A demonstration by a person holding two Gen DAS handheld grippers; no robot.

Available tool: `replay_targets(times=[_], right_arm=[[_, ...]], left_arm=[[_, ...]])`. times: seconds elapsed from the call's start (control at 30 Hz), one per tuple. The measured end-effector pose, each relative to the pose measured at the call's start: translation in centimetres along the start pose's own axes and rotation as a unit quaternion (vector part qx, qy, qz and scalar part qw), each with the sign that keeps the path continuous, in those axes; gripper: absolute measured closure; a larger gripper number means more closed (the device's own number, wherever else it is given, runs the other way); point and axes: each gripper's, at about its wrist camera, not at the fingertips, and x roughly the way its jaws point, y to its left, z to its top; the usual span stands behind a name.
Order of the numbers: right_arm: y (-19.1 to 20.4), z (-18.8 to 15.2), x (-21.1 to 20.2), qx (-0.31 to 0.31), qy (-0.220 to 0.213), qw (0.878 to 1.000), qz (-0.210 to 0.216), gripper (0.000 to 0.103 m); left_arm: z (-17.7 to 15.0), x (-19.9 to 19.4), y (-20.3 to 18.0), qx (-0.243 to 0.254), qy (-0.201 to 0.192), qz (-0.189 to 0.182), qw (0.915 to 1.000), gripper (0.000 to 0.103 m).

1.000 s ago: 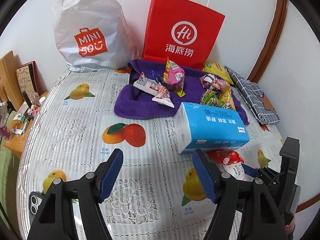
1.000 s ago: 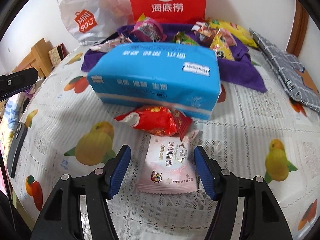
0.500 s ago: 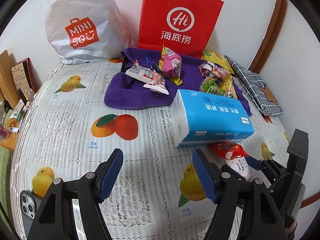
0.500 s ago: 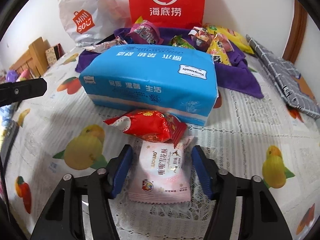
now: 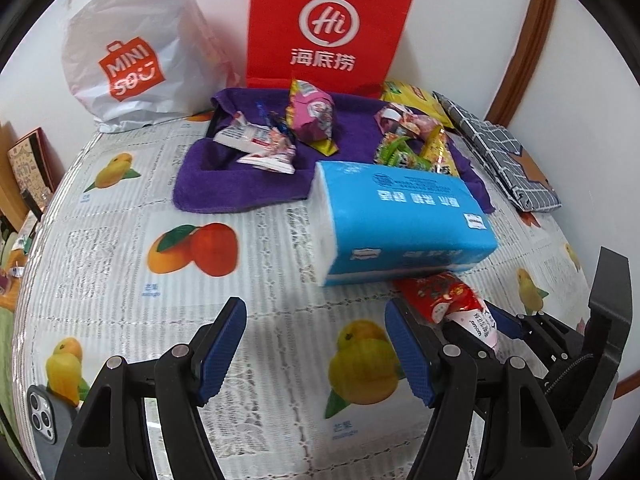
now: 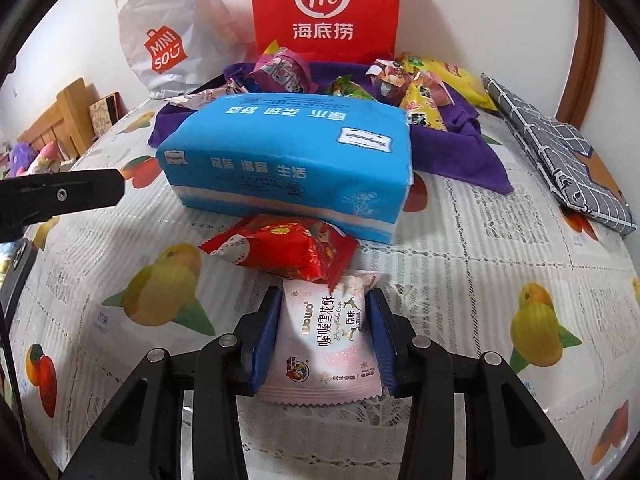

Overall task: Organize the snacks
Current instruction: 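Grasp the pink biscuit packet with the right tool while the left tool approaches the red candy packet, then grasp the red gold-print candy packet with the left tool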

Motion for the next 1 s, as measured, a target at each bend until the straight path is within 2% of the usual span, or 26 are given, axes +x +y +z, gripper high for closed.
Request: replay_targets(times=[0.3, 0.7, 0.9, 1.0], right_arm=[[-2.0, -0.8, -0.5, 0.010, -0.004, 1.000, -0.007, 0.060], [-7.2, -2.2, -1.5, 0.046, -0.011, 0.998, -0.035, 0.060], [-9.9, -3.1, -2.1, 0.066, -0.014, 0.996, -0.054, 0.060], [-10.8, -3.4, -2.4, 0.074, -0.015, 0.995, -0.062, 0.060]], left_arm=[[0.2, 1.3, -3.1, 0.024, 0.011, -0.026, 0.9993, 0.033], [0.0, 3.6, -8.9, 0.079, 0.029, -0.063, 0.9945, 0.033], [-0.6, 4.7, -11.2, 0.110, 0.044, -0.070, 0.9904, 0.033], [-1.1, 5.5, -11.9, 0.122, 0.050, -0.061, 0.9894, 0.033]])
